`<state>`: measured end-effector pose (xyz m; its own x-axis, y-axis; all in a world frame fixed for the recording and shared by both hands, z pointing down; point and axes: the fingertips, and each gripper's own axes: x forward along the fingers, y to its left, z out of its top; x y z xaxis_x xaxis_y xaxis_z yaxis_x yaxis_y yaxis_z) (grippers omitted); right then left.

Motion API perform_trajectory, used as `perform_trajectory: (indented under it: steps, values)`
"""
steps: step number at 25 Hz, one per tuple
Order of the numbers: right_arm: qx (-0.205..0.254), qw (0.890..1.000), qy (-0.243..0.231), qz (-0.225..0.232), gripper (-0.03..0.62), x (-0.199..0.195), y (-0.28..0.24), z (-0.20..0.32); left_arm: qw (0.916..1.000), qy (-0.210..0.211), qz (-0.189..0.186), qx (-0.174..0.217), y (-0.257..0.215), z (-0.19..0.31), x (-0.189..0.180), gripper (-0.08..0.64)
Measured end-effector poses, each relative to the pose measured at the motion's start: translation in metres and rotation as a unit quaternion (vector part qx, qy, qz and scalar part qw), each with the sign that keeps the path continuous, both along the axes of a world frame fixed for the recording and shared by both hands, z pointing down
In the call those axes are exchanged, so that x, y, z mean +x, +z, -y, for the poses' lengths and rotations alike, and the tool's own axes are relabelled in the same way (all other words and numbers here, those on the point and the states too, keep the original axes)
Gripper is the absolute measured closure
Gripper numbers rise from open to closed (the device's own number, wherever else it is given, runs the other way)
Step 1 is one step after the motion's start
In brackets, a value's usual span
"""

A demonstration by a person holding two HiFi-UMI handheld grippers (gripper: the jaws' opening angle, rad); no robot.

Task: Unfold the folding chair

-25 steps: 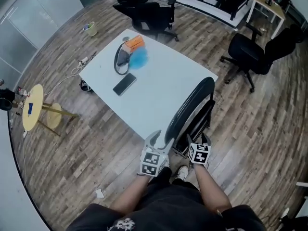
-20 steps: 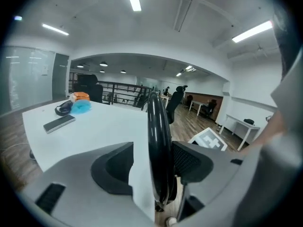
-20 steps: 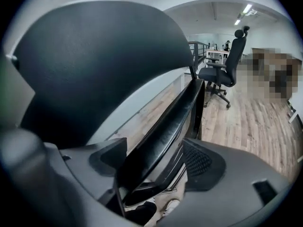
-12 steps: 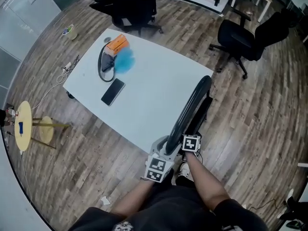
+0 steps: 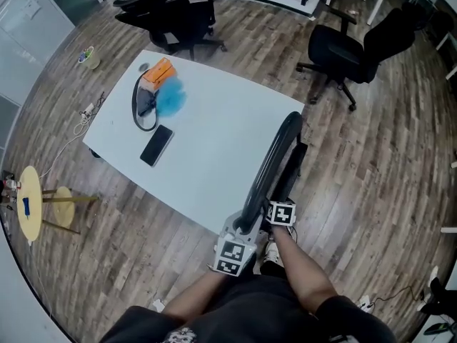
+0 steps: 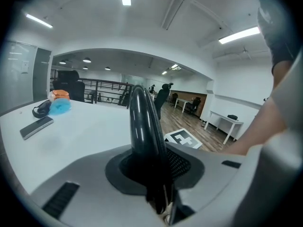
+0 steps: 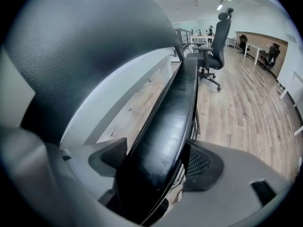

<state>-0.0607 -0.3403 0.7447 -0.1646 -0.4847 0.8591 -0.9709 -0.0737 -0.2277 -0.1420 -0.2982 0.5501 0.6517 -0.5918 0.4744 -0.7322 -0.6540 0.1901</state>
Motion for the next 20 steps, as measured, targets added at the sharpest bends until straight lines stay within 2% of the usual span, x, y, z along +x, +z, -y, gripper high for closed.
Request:
perform_trajectory:
  steps: [4, 9, 12, 17, 20]
  values:
    - [0.007, 1.0, 0.007, 0.002, 0.242, 0.017, 0.001, -0.009, 0.9999, 0.0, -0.007, -0.011, 0.002, 0.001, -0.003, 0.466]
    - [0.011, 0.999, 0.028, 0.03, 0.242, 0.037, 0.001, -0.027, 0.9999, 0.01, -0.009, -0.01, 0.0, -0.006, 0.005, 0.466]
    - [0.017, 0.999, 0.029, 0.029, 0.242, 0.052, -0.001, -0.033, 0.9997, 0.011, -0.014, -0.018, 0.0, -0.007, 0.011, 0.466]
    - [0.032, 0.997, 0.028, 0.062, 0.242, 0.08, 0.0, -0.054, 0.9991, 0.019, -0.014, -0.035, 0.003, -0.01, 0.012, 0.463]
    - [0.032, 0.997, 0.027, 0.066, 0.243, 0.102, 0.001, -0.066, 0.9989, 0.012, -0.012, -0.043, 0.005, -0.013, 0.02, 0.463]
